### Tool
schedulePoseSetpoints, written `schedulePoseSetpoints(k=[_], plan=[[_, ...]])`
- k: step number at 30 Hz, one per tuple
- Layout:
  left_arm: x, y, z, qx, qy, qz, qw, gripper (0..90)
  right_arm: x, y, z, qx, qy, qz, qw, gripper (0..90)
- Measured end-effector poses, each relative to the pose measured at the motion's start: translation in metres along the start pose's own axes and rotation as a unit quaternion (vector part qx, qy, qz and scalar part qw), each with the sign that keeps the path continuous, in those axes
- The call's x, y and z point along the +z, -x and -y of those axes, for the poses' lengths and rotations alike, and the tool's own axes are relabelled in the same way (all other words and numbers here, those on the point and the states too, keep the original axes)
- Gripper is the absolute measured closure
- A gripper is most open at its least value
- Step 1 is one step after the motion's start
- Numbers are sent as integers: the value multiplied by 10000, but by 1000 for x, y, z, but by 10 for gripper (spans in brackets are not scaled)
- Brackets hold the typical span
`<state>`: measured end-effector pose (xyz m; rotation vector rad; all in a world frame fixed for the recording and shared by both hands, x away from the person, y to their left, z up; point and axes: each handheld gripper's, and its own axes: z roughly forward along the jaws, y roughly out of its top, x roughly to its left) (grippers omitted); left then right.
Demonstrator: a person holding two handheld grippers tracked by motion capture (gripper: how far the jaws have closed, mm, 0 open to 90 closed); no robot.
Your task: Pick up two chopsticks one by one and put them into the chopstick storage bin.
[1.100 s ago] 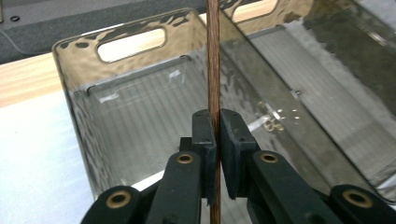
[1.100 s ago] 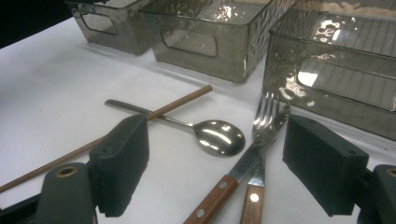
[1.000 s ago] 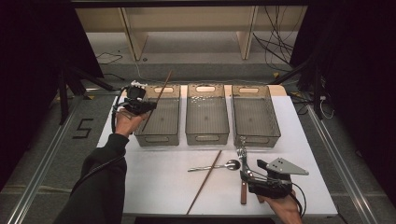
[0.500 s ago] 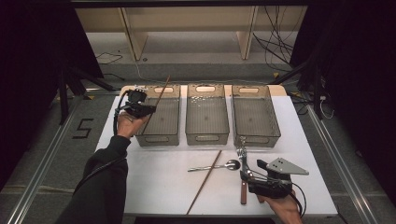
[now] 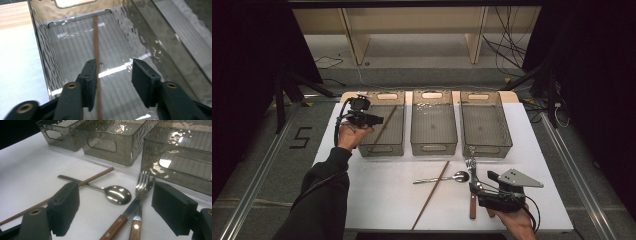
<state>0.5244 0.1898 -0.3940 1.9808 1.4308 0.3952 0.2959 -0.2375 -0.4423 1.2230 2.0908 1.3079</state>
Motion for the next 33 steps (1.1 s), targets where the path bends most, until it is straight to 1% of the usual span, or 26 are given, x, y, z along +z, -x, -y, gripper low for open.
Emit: schedulePoseSetpoints(k=[3,5,9,10,12,17,21,24,25,26,28,30,33], plan=[[-9,5,0,-28,43,63,10000,438,0,0,0,-3,7,4,10000,231],[-15,9,1,-115,70,141,9998,383,-1,0,0,6,6,10,10000,231],[-27,21,9,-69,134,316,9994,309,-1,0,0,22,16,5,10000,231],[-30,24,12,-101,133,375,9992,301,-1,0,0,22,16,8,10000,230],[-34,30,18,-96,130,434,9989,271,-1,0,0,25,24,18,10000,231],[-44,46,34,-12,93,655,9978,240,-1,0,0,24,25,27,10000,231],[-49,60,46,58,79,732,9973,216,-1,0,0,12,25,19,10000,231],[-51,69,57,139,6,812,9966,202,-1,0,0,12,23,21,10000,231],[-51,71,60,187,-48,818,9965,194,-1,0,0,14,25,19,10000,231],[-50,73,64,179,-82,827,9964,191,-1,0,0,12,24,23,10000,231],[-48,77,70,234,-177,833,9961,189,-1,0,0,13,21,22,10000,230],[-47,82,76,328,-271,811,9958,187,-1,0,0,5,11,27,10000,230],[-45,91,83,403,-401,852,9947,181,-1,-1,-1,-7,5,34,10000,230]])
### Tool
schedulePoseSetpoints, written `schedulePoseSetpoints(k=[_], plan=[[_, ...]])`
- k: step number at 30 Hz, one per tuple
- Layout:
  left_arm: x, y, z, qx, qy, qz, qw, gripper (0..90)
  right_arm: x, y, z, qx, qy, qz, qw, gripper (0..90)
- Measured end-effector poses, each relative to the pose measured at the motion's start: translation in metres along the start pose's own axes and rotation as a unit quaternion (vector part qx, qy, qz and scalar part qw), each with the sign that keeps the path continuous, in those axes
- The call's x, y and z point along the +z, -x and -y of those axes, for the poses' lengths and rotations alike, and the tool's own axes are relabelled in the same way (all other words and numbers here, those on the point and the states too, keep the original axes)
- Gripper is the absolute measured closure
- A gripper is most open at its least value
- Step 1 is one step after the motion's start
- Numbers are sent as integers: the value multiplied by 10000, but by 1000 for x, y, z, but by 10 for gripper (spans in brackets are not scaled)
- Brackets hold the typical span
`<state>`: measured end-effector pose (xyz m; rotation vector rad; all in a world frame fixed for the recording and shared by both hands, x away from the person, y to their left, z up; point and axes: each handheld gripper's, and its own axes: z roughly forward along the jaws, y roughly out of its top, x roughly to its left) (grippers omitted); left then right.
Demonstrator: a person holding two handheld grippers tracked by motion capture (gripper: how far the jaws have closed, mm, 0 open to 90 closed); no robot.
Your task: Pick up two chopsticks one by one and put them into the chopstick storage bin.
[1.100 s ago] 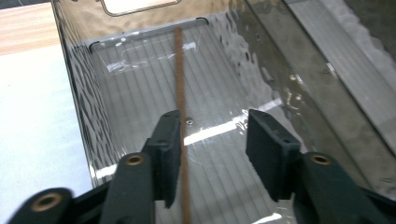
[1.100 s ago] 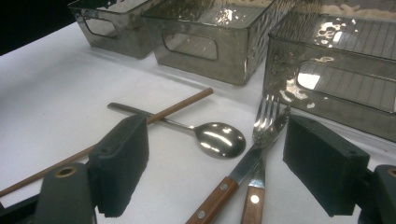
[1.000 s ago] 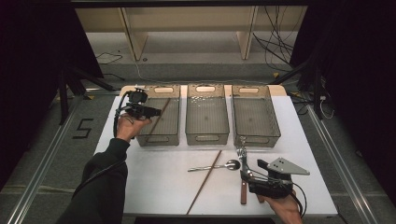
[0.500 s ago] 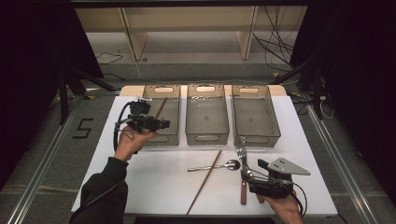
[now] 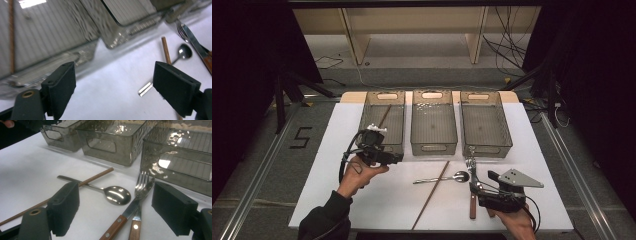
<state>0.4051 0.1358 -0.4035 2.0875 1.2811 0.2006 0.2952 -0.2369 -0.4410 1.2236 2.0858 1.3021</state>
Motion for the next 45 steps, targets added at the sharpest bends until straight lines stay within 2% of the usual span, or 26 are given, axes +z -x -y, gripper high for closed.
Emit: schedulePoseSetpoints(k=[2,6,9,13,19,23,29,38,45], plan=[[2,6,4,83,-55,-20,9999,178,0,-1,0,-25,-7,11,10000,230],[7,20,11,155,-175,84,9997,175,0,0,0,-20,-12,11,10000,230],[11,30,15,312,-332,151,9988,172,0,0,0,-19,-14,5,10000,230],[16,40,20,376,-418,203,9982,171,0,0,0,-50,-14,7,10000,230],[21,49,27,461,-555,267,9970,171,0,-1,1,-45,-26,-12,10000,230],[23,54,30,480,-531,324,9969,177,1,-1,1,-49,-39,-7,10000,229],[30,66,35,583,-619,399,9956,187,1,-1,1,-29,-48,-6,10000,229],[41,81,42,776,-831,472,9924,216,2,-1,2,-43,-61,-8,10000,229],[45,92,45,956,-943,544,9895,288,2,-1,2,-49,-64,-2,10000,229]])
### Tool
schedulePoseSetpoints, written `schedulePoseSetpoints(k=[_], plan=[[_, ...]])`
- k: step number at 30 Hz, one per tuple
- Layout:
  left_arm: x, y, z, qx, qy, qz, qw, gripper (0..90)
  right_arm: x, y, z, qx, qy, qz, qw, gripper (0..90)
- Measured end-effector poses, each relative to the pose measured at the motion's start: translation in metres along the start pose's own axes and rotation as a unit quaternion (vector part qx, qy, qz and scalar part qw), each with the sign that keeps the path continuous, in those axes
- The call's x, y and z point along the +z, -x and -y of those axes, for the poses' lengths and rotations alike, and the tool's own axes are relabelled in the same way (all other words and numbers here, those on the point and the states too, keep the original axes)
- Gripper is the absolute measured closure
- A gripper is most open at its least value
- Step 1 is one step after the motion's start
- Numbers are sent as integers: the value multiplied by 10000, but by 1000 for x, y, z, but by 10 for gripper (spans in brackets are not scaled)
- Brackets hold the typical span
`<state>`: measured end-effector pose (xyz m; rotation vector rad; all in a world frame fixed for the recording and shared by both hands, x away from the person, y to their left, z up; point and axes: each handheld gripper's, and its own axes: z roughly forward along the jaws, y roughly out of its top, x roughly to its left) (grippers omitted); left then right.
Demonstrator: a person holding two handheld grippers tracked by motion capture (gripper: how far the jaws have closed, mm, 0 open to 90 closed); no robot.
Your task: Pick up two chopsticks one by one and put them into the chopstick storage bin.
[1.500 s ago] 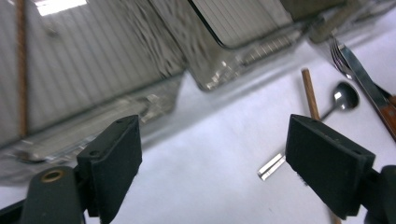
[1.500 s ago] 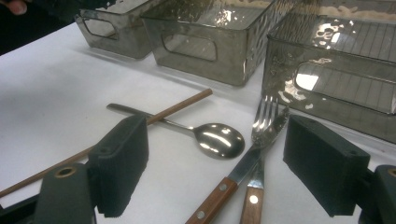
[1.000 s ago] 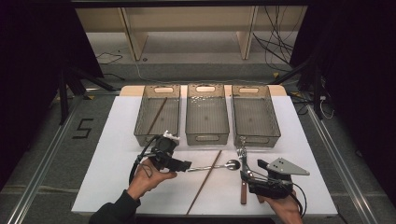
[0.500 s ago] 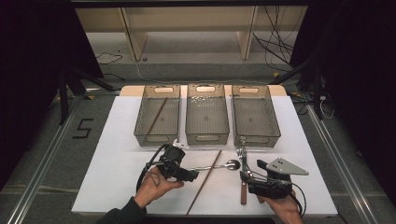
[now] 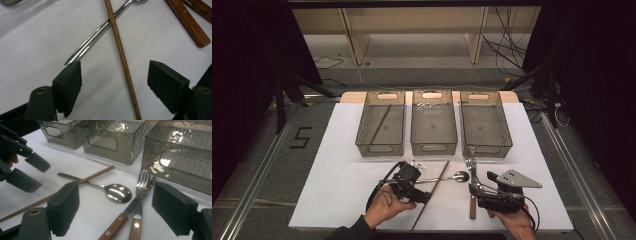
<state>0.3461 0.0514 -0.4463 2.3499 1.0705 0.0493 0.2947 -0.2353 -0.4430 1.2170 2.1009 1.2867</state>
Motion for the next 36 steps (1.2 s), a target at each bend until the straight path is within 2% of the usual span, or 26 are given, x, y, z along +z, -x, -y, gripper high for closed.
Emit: schedulePoseSetpoints(k=[12,20,29,36], plan=[[9,11,2,262,-176,161,9994,465,0,0,0,-2,-14,-12,10000,229],[16,12,2,348,-241,125,9990,604,0,0,0,-10,-3,-10,10000,229],[23,16,1,420,-270,84,9987,668,1,-1,0,-25,-14,-11,10000,230],[28,20,1,524,-317,-61,9981,707,0,-1,0,-20,-14,-18,10000,230]])
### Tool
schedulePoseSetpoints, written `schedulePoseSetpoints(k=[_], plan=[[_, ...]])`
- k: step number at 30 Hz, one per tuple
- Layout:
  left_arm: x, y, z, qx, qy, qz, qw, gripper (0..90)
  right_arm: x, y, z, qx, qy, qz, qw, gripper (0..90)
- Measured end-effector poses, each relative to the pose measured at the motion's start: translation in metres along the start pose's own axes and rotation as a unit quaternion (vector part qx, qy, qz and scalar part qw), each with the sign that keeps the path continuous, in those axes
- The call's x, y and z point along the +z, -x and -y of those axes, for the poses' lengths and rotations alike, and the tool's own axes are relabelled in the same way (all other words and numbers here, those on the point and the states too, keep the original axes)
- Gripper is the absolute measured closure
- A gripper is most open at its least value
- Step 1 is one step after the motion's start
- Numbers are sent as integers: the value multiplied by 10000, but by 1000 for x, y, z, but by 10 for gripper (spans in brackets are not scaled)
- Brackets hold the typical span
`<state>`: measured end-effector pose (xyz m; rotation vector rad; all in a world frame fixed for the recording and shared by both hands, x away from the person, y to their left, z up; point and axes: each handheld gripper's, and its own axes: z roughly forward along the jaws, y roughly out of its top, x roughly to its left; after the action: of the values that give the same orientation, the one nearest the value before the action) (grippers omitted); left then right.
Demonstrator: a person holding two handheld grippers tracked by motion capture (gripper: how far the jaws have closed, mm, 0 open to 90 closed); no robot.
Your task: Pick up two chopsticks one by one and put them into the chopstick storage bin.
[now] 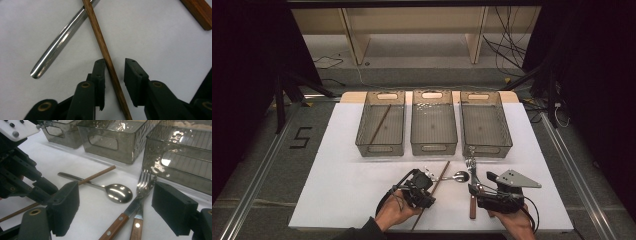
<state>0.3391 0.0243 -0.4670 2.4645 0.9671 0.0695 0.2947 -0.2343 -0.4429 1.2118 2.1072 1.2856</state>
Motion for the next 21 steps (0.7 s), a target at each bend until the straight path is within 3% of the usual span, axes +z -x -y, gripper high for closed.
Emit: schedulePoseSetpoints(k=[7,21], plan=[[1,3,1,115,19,-205,9997,758,0,0,0,6,-10,8,10000,230],[1,0,0,65,-3,-220,9997,840,1,1,0,15,-30,33,10000,232]])
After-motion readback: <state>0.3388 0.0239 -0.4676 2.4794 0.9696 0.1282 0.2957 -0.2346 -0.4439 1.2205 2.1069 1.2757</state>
